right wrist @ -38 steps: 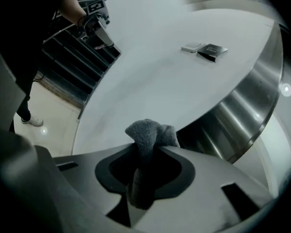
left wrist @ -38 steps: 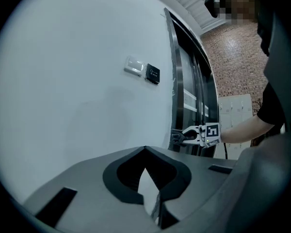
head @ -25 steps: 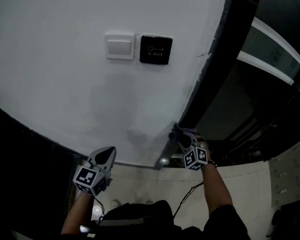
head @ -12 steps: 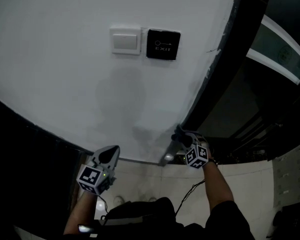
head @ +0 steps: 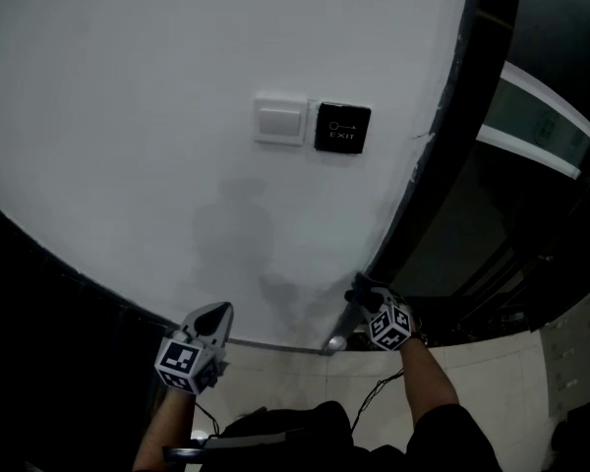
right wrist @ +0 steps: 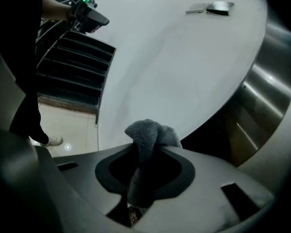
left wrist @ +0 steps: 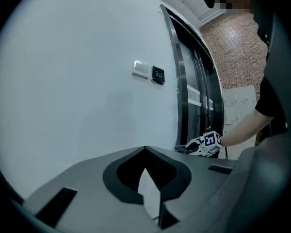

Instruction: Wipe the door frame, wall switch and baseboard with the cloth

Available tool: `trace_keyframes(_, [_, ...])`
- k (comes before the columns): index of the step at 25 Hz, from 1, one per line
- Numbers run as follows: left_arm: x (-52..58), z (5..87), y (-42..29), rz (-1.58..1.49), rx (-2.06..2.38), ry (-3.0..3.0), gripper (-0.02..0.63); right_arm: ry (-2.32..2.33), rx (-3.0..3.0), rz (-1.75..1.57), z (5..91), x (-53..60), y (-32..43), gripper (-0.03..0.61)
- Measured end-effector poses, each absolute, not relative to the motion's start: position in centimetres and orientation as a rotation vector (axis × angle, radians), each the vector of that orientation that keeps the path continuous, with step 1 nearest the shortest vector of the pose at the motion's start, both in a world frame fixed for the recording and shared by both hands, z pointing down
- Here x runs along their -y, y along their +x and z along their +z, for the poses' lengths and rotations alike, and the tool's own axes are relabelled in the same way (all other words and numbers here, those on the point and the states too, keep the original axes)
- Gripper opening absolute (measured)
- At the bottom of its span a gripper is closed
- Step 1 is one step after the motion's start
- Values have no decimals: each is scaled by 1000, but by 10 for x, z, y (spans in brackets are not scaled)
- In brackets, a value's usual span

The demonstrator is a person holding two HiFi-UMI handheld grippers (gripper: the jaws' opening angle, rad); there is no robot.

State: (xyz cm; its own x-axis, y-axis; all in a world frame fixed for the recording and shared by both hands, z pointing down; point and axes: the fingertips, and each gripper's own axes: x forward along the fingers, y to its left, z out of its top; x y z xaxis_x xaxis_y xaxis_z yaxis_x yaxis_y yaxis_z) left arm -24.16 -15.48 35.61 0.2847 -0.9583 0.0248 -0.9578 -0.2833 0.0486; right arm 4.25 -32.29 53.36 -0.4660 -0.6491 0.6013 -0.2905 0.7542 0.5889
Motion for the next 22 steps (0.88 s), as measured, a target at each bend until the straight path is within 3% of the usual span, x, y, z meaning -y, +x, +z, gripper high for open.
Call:
trace_keyframes(11, [172, 351, -151, -59, 1354, 2744, 2, 1172, 2529, -209, 393, 195, 81, 86])
trace_keyframes(22, [153, 333, 33, -189, 1275, 2830, 2, 1469, 2638, -371, 327, 113, 275, 86])
